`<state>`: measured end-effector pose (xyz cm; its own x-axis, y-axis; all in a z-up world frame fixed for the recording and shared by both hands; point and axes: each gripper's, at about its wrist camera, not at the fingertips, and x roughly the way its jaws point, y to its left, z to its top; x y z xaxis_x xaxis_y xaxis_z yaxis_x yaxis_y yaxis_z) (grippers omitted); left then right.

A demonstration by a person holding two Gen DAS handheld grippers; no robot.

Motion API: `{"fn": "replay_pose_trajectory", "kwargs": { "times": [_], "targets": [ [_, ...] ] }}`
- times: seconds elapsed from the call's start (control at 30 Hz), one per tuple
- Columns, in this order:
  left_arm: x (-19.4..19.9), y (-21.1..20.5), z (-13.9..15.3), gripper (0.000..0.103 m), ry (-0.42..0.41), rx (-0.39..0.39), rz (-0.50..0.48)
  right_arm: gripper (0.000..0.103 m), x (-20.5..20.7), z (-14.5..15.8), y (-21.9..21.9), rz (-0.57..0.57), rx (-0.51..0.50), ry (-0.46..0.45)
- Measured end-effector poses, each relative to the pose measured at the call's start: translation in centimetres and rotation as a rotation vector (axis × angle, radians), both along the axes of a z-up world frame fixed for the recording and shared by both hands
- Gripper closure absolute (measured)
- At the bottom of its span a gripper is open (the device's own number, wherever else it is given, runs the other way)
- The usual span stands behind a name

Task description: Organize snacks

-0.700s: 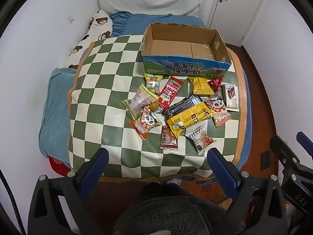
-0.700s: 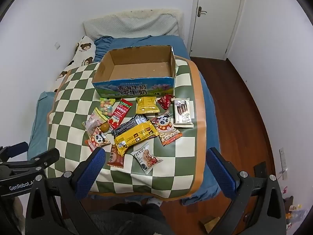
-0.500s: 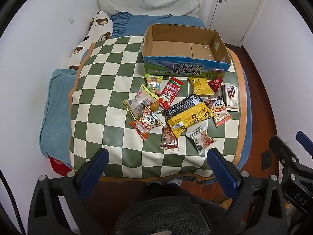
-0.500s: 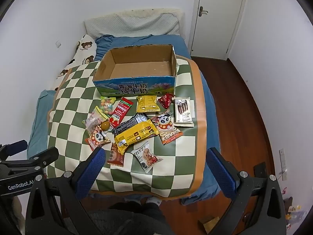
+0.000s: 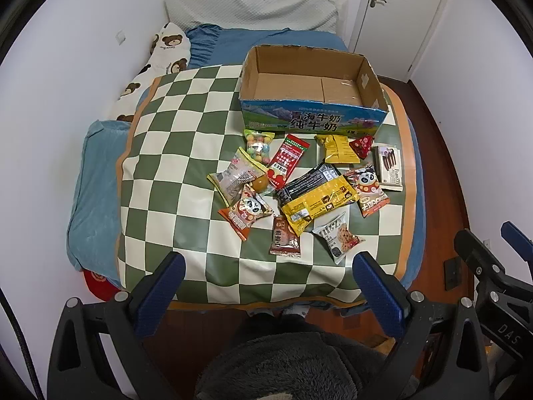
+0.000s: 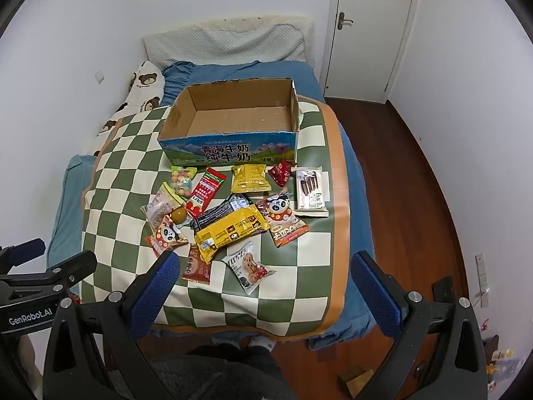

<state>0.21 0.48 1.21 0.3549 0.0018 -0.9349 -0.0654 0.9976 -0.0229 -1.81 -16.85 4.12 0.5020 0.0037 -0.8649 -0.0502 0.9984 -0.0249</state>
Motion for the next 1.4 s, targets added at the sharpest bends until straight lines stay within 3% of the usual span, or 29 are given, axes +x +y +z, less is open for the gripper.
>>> {"fn": "replay_pose_trajectory", "kwargs": {
  "times": [1.4],
  "targets": [
    [-0.28, -1.24, 0.56, 0.000, -0.021, 0.004, -0.001, 0.000, 0.25, 0.58, -0.20, 0.007, 0.013, -0.007]
  ]
}}
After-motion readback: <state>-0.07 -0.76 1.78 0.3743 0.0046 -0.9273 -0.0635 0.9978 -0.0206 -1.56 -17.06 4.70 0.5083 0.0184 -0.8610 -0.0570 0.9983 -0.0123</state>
